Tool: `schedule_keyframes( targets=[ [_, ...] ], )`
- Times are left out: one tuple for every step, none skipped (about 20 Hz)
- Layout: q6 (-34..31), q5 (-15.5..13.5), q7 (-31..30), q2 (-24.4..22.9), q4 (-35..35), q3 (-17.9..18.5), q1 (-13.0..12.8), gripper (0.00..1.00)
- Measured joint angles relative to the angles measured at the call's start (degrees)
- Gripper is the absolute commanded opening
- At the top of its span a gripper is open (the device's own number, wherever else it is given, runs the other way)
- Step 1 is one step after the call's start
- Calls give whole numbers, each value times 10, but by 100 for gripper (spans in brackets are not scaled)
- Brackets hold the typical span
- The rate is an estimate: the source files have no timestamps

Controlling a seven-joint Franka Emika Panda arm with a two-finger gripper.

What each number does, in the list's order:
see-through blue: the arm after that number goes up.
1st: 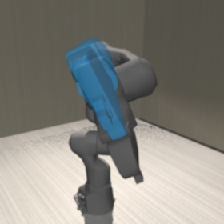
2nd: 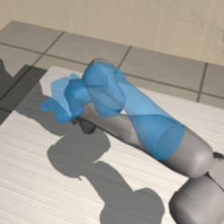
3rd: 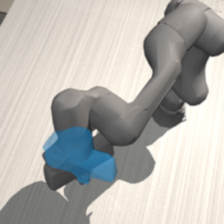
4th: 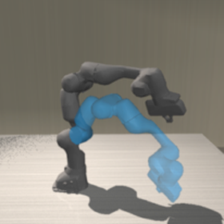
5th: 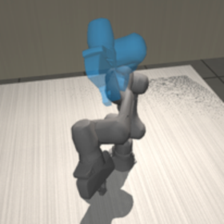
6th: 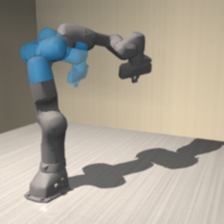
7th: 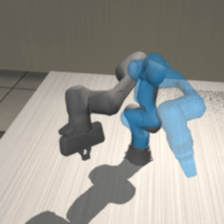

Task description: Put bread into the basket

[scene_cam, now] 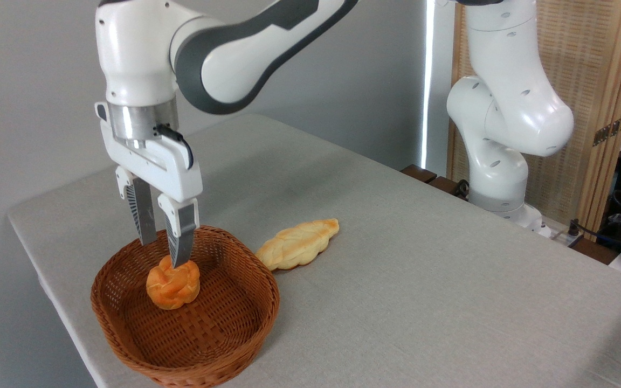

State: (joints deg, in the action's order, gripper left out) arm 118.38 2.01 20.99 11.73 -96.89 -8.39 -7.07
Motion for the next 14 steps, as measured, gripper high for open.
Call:
schedule_keyframes(
  targets=[
    [-18,2,-2,-5,9,2,1,100],
    [-36,4,-4,-12,19,7,2,100],
    [-51,5,-4,-21,27,16,3,100],
    [-61,5,-4,-32,32,27,4,100],
    [-68,5,-3,-45,35,35,5,100],
    [-81,5,2,-59,37,43,7,100],
    [-102,5,15,-73,38,52,8,100],
    [-128,5,38,-88,38,60,9,100],
    [-159,5,63,-102,39,70,9,100],
    [-184,5,83,-114,38,80,10,100],
    [-205,5,97,-122,38,89,10,100],
    [-221,5,106,-128,38,95,11,100],
    [-231,5,109,-130,37,98,11,100],
    [-235,5,109,-130,36,100,11,100]
  ],
)
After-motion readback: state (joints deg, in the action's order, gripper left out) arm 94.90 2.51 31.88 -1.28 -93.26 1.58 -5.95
